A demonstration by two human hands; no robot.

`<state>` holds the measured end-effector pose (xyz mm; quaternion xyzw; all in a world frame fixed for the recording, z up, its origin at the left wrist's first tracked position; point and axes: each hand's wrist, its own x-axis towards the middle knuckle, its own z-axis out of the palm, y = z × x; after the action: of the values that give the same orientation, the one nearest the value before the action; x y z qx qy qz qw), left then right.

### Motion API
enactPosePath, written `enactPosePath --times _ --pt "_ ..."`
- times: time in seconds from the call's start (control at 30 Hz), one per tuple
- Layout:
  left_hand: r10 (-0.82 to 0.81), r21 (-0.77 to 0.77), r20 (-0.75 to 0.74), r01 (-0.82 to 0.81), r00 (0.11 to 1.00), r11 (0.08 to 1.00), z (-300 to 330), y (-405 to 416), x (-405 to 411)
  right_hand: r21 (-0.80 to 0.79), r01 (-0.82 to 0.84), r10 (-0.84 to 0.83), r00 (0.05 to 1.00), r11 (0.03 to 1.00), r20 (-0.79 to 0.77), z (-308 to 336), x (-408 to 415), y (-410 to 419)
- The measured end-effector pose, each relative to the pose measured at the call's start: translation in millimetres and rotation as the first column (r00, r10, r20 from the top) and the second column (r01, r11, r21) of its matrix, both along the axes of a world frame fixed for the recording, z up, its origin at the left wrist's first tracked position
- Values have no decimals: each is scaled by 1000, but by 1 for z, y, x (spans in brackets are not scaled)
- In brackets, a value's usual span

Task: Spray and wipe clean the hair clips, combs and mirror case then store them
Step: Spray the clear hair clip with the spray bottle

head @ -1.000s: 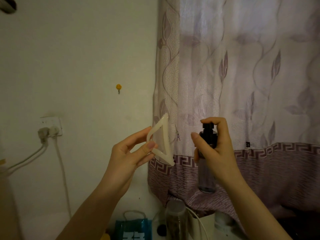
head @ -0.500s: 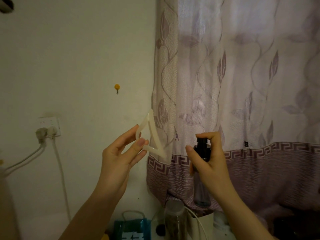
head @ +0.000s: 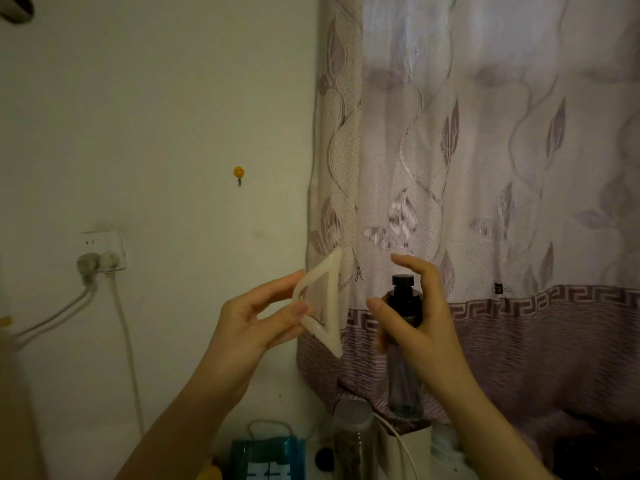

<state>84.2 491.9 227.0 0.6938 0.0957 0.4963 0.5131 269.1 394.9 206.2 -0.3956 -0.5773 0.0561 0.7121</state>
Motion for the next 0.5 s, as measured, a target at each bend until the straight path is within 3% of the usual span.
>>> enactPosePath --times 0.17,0.5 --pt "-33 0 -113 33 993 999 -5 -1 -1 -27 -44 43 998 999 -50 12 10 -5" --pt "-88 12 -286 95 954 995 -6 2 2 -212 -119 127 992 970 25 24 23 -11"
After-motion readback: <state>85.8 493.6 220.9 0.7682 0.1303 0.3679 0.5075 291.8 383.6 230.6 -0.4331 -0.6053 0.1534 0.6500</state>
